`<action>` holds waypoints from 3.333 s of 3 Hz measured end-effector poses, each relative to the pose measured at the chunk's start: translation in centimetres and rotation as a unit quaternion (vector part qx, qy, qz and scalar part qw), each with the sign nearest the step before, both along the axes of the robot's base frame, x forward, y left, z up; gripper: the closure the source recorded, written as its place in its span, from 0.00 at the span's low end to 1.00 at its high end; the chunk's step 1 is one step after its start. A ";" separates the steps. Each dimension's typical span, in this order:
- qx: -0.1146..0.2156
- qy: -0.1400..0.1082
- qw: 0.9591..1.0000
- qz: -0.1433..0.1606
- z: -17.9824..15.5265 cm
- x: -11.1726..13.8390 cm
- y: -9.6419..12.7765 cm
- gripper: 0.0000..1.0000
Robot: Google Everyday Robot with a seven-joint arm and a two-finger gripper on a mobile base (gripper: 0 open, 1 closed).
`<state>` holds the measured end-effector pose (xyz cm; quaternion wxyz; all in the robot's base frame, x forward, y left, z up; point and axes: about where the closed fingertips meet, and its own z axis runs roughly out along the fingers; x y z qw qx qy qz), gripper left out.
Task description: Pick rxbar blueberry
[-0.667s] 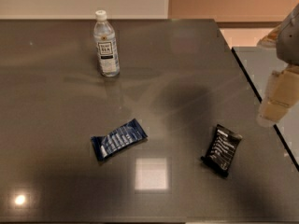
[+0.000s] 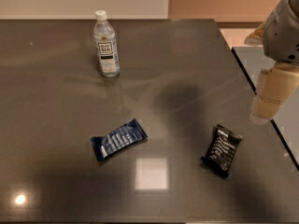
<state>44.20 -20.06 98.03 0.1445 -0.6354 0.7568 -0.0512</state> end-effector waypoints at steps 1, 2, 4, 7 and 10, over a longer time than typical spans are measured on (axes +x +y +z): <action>-0.026 0.005 0.999 0.047 -0.3 0.8 2.9 0.00; -0.048 0.016 0.994 0.096 -1.6 1.6 6.6 0.00; -0.087 0.051 0.976 0.193 -6.1 1.9 13.6 0.00; -0.063 0.084 0.944 0.313 -11.8 -0.8 21.0 0.00; -0.024 0.085 0.923 0.375 -15.5 -0.6 24.8 0.00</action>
Offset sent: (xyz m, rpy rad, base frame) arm 0.0206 0.1084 -0.0376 -0.1624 0.1008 0.3171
